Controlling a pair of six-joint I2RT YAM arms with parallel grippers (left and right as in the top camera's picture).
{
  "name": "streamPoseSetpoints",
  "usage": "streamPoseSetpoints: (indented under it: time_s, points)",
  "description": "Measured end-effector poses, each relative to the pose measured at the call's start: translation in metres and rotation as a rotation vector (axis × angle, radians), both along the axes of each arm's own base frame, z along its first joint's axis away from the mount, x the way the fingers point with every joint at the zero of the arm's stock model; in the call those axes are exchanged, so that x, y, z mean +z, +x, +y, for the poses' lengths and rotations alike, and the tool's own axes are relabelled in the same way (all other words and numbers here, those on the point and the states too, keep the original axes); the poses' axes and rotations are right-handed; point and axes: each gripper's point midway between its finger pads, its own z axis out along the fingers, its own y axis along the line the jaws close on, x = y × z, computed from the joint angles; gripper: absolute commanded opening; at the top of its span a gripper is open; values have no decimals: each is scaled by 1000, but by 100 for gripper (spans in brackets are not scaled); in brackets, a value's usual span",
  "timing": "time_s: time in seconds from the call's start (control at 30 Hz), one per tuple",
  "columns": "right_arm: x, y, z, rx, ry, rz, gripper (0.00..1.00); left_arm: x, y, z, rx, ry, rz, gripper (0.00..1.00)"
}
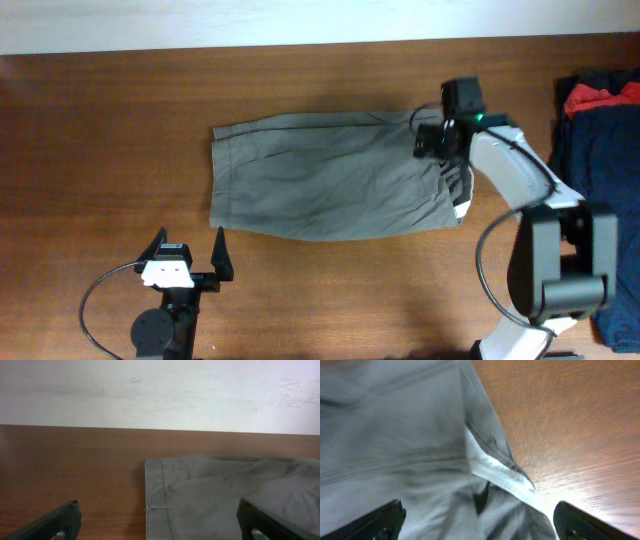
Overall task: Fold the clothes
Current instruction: 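Release the trousers and retract the right gripper to the right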
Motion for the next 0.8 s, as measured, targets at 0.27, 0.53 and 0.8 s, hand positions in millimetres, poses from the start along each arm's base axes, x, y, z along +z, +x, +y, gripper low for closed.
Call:
streamPoseSetpoints:
  time_s: [0.27, 0.53, 0.8]
  points:
    - [100, -1, 25, 62, 139, -54, 99, 0, 0, 0, 0, 0, 0, 99]
    - [142, -45, 25, 75, 147, 62, 99, 0, 0, 0, 0, 0, 0, 99]
    - [188, -108, -8, -14, 0, 77, 99, 0, 0, 0, 0, 0, 0, 99]
